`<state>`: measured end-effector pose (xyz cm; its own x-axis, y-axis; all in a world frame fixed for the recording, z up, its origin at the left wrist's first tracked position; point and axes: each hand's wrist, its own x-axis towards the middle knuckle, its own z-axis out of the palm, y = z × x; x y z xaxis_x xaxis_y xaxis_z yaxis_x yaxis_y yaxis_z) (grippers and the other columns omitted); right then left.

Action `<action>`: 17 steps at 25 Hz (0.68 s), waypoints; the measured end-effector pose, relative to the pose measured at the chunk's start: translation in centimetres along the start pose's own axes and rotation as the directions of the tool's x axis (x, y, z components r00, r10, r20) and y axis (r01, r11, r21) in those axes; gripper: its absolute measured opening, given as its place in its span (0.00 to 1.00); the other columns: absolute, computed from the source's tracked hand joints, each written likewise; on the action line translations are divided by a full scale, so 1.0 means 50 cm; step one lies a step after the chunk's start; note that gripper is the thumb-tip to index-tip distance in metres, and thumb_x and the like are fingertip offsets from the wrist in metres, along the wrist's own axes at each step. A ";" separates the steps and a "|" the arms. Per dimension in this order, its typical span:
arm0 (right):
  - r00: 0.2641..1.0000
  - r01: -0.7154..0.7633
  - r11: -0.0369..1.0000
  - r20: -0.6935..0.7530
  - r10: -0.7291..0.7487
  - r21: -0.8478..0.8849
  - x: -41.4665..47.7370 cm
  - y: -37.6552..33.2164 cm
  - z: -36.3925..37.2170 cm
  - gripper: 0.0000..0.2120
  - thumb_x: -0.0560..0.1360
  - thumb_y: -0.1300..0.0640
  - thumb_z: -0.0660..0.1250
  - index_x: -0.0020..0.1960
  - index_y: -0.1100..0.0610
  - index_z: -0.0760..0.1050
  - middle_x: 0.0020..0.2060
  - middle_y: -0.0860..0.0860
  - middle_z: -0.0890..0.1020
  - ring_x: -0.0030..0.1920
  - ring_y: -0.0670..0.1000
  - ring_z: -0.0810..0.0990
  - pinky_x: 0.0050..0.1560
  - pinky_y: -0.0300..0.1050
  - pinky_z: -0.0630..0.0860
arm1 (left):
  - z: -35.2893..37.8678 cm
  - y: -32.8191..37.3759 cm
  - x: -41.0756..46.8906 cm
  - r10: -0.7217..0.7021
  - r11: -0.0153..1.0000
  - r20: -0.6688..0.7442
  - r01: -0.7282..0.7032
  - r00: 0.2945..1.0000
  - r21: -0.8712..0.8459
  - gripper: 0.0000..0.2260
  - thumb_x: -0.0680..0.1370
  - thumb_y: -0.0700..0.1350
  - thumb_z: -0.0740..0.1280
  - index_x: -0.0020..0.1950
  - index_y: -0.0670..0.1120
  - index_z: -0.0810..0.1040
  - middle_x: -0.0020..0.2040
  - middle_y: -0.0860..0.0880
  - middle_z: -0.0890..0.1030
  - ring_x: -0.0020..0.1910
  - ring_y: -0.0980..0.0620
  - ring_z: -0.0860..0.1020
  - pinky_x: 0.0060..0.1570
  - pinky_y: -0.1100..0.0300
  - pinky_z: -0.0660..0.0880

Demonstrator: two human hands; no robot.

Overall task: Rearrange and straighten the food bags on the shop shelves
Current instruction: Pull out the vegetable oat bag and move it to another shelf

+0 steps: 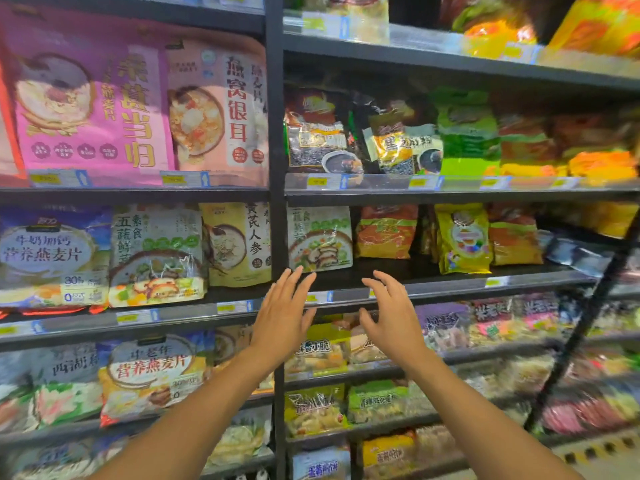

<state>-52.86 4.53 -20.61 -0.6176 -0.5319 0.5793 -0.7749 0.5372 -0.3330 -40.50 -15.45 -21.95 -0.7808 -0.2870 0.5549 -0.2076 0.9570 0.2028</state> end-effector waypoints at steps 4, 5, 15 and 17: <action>0.999 -0.042 0.999 0.000 0.042 0.017 0.031 0.065 -0.005 0.27 0.76 0.52 0.71 0.74 0.52 0.71 0.76 0.51 0.69 0.76 0.53 0.66 0.72 0.55 0.72 | 0.039 0.050 0.071 -0.049 0.993 0.014 0.050 0.999 -0.111 0.32 0.83 0.55 0.64 0.84 0.54 0.54 0.84 0.51 0.52 0.84 0.49 0.48 0.80 0.48 0.57; 0.999 -0.053 0.998 0.009 0.052 0.028 0.043 0.079 0.000 0.27 0.77 0.51 0.71 0.75 0.51 0.71 0.76 0.50 0.68 0.77 0.52 0.65 0.72 0.55 0.71 | 0.052 0.057 0.091 -0.063 0.988 0.021 0.065 0.998 -0.139 0.33 0.83 0.55 0.65 0.84 0.54 0.53 0.85 0.52 0.51 0.84 0.49 0.47 0.80 0.48 0.57; 0.990 -0.123 0.987 0.088 0.114 0.103 0.207 0.184 0.085 0.28 0.78 0.50 0.71 0.76 0.50 0.67 0.77 0.48 0.66 0.78 0.51 0.63 0.75 0.56 0.69 | 0.177 -0.005 0.270 -0.224 0.934 0.076 0.237 0.972 -0.268 0.34 0.82 0.55 0.66 0.83 0.51 0.54 0.83 0.48 0.56 0.83 0.47 0.52 0.79 0.44 0.60; 0.988 -0.121 0.986 0.113 0.108 0.116 0.245 0.197 0.103 0.29 0.78 0.50 0.71 0.76 0.51 0.67 0.77 0.49 0.66 0.77 0.52 0.64 0.75 0.56 0.68 | 0.193 -0.026 0.297 -0.286 0.915 0.101 0.303 0.953 -0.265 0.34 0.82 0.56 0.67 0.82 0.48 0.56 0.80 0.46 0.61 0.81 0.45 0.58 0.76 0.44 0.65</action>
<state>-68.74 -0.05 -20.64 -0.7090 -0.5410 0.4524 -0.7047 0.5179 -0.4850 -57.52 -20.52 -21.78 -0.7439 -0.5431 0.3893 -0.2707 0.7776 0.5675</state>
